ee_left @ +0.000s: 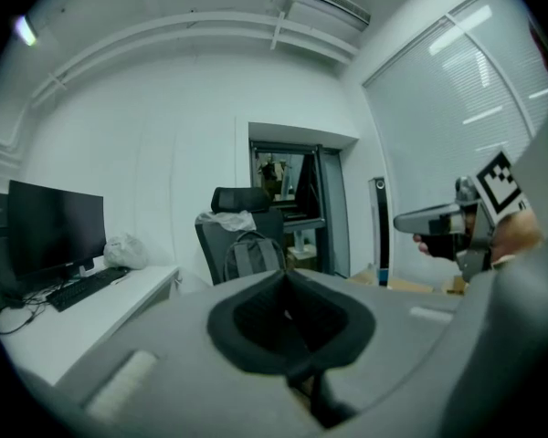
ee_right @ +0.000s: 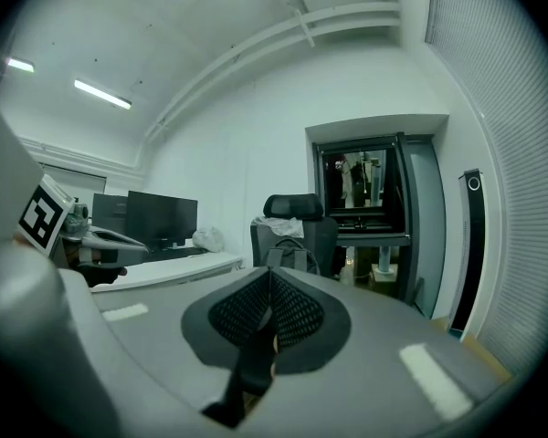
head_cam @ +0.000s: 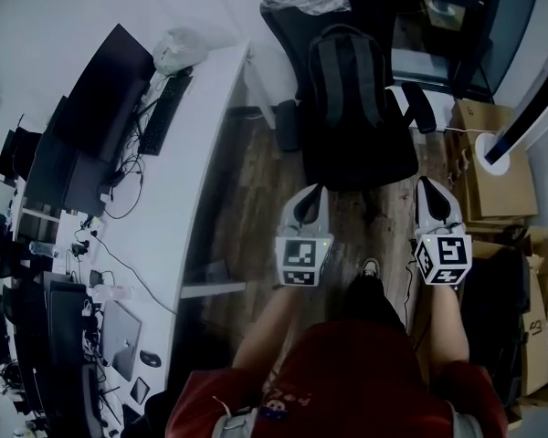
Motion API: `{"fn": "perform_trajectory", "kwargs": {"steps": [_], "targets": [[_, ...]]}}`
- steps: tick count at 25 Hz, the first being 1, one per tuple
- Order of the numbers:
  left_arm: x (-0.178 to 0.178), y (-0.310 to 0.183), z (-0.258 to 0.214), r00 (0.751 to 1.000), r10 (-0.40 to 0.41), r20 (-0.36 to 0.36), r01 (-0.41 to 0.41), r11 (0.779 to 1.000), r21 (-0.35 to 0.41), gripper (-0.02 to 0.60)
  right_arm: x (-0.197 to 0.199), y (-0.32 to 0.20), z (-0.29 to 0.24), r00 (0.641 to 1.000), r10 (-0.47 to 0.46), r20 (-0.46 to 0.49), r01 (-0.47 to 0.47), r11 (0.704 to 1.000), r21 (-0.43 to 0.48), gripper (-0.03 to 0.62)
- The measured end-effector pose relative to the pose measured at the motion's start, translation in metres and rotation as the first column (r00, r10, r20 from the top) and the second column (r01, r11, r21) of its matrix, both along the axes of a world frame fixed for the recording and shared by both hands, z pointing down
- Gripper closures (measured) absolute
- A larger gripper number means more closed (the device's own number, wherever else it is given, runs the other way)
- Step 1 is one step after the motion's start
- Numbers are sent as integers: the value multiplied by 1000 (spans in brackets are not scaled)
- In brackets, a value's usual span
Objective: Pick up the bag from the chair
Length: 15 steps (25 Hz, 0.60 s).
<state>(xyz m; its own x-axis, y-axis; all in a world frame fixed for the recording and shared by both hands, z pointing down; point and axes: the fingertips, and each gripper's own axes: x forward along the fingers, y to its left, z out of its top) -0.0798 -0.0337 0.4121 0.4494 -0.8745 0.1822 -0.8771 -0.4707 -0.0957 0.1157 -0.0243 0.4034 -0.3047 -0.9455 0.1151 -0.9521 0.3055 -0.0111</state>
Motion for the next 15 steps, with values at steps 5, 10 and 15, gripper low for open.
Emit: {"fn": "perform_trajectory", "kwargs": {"steps": [5, 10, 15], "targets": [[30, -64, -11, 1000, -20, 12, 20, 1000, 4, 581, 31, -68, -8, 1000, -16, 10, 16, 1000, 8, 591], [57, -123, -14, 999, -44, 16, 44, 999, 1, 581, 60, -126, -14, 999, -25, 31, 24, 999, 27, 591], [82, -168, -13, 998, -57, 26, 57, 998, -5, 581, 83, -172, -8, 998, -33, 45, 33, 999, 20, 591]]}}
